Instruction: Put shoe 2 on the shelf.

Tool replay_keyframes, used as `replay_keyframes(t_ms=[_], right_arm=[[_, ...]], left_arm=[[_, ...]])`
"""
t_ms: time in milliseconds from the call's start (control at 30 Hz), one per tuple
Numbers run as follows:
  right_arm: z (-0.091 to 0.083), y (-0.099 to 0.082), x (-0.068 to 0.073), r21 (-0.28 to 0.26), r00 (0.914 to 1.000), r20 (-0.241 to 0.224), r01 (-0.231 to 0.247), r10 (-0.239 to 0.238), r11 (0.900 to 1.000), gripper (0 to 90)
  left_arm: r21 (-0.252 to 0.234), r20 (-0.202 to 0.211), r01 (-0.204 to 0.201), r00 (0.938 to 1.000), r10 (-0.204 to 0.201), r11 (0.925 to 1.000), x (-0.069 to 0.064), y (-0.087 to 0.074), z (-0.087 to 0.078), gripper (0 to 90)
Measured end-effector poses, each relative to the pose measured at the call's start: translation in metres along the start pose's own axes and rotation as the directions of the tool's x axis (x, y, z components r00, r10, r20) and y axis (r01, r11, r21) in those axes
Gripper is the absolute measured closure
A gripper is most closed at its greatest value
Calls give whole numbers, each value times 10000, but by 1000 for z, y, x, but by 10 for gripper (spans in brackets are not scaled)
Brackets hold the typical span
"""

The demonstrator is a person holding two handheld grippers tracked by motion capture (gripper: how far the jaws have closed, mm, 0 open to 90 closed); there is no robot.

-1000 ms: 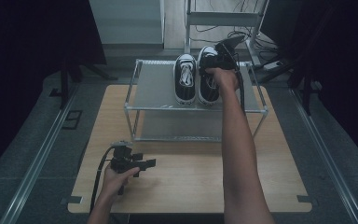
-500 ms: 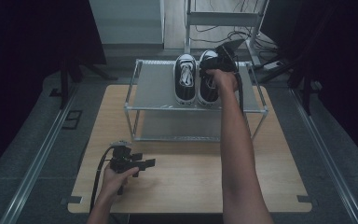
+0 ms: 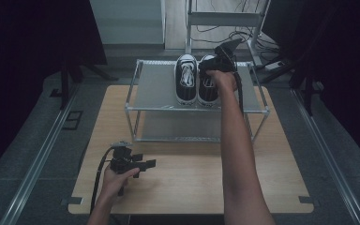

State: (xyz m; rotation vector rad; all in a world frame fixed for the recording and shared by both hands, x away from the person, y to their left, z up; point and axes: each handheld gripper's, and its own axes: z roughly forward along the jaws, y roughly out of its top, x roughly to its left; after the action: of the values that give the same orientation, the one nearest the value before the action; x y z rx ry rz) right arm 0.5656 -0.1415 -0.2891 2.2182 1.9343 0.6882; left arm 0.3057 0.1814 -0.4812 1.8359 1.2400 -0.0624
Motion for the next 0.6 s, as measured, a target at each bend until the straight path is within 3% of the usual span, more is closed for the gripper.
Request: replay_keyframes(t_ms=[100,367,467,600], right_arm=[[-2,-1,0,-102,10000,-54,77,-78,9999,142],[-19,-5,-7,-841,9958,-857,247,-319,9962,140],[-28,-11,-10,-1149,9886,-1282,643,-790,9913,154],[-40,-23,-13,-1592,9715,-1774,1293,-1572,9787,175]], left_arm=[[19,-3,-11,10000,11,10000,0,0,1,217],[30,-2,-23,10000,23,10000,-1,0,0,216],[-43,-33,-37,10000,37,10000,-1,0,-1,216],[-92,-13,-47,10000,47,9999,-1,1,-3,216]])
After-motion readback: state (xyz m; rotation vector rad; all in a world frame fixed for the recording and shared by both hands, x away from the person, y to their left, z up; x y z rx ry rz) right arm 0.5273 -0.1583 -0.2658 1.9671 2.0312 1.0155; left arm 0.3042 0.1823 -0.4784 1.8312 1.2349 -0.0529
